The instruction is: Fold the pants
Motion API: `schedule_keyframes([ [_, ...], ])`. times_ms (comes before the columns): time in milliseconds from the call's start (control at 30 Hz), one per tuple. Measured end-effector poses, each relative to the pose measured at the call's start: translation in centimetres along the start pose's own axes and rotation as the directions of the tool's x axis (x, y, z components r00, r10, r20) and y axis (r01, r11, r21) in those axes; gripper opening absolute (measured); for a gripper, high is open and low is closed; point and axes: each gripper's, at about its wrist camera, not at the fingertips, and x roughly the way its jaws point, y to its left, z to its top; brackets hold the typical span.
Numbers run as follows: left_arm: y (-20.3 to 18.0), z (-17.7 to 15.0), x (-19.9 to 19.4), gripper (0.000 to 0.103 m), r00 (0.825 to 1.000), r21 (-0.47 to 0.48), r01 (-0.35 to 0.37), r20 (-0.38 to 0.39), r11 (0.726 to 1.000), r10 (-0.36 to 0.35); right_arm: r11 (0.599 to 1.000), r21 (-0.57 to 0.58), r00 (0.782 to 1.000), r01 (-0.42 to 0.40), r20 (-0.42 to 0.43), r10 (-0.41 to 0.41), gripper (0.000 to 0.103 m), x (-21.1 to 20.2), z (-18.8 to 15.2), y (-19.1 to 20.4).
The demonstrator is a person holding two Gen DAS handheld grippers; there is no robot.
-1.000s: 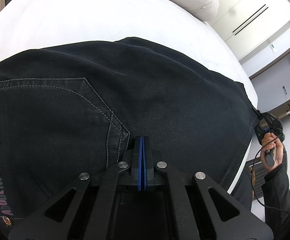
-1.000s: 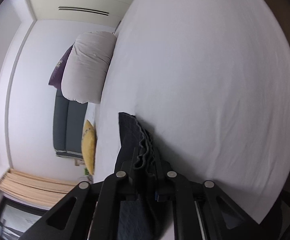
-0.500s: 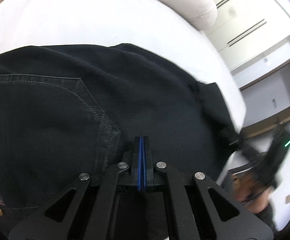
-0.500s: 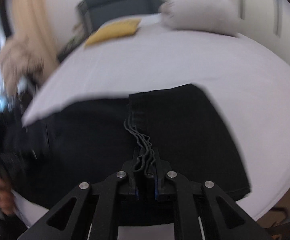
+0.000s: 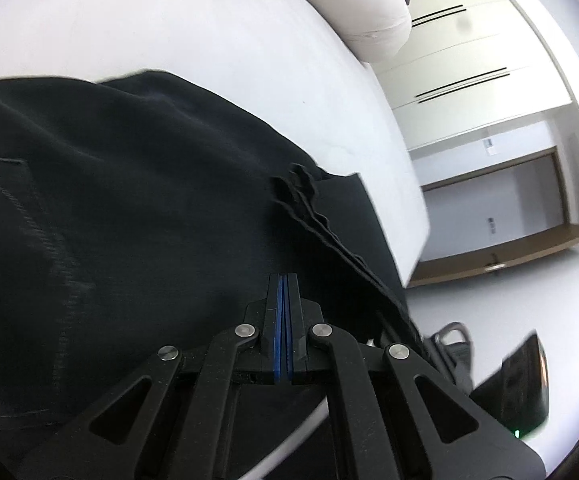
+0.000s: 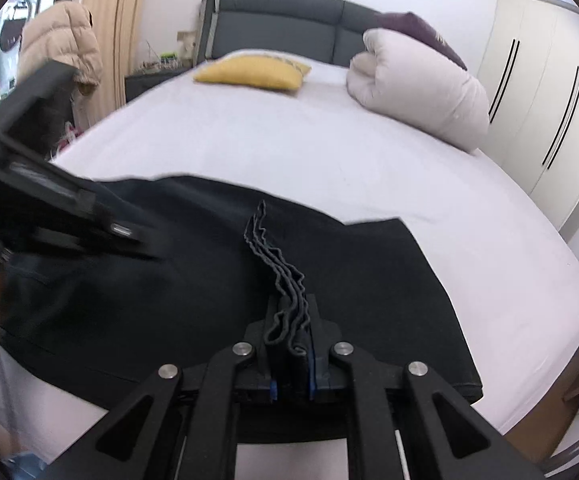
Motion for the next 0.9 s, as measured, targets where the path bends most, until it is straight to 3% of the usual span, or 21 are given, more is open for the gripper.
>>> schedule_keyframes([
  [267,1.4,1.9,-1.1,0.000,0.995,-0.113,0.095,0.012,0.989,-0.094,0.995,-0.102,1.000,-0.007,0.024,0.010,0.011,-1.0,-0.5,4.4],
  [433,2.6,1.9,-1.4,0.000,0.996,-0.156,0.093,0.006,0.983,-0.093,0.992,-0.126,0.999,-0.019,0.032,0.023,0.011,-1.7,-0.6,5.6],
  [600,4.0,2.3,-1.8,0.004,0.989,-0.224,0.143,0.000,0.964,-0.147,0.986,-0.166,0.999,-0.016,0.040,0.023,0.011,-2.0,-0.6,6.9],
  [700,4.0,2.3,-1.7,0.023,0.988,-0.240,0.151,0.001,0.959,-0.155,0.982,-0.187,0.999,-0.026,0.040,0.034,0.011,-2.1,-0.7,7.5],
  [767,4.4,2.4,-2.0,0.055,0.986,-0.263,0.165,0.016,0.951,-0.166,0.983,-0.184,0.999,-0.027,0.040,0.035,0.011,-2.2,-0.7,7.8],
  [800,4.4,2.3,-2.2,0.060,0.985,-0.271,0.172,0.030,0.947,-0.170,0.983,-0.180,0.999,-0.028,0.038,0.036,0.011,-2.1,-0.6,7.7],
  [900,4.5,2.3,-2.4,0.061,0.986,-0.276,0.166,0.026,0.947,-0.166,0.984,-0.176,0.999,-0.023,0.037,0.030,0.011,-2.3,-0.7,7.7],
])
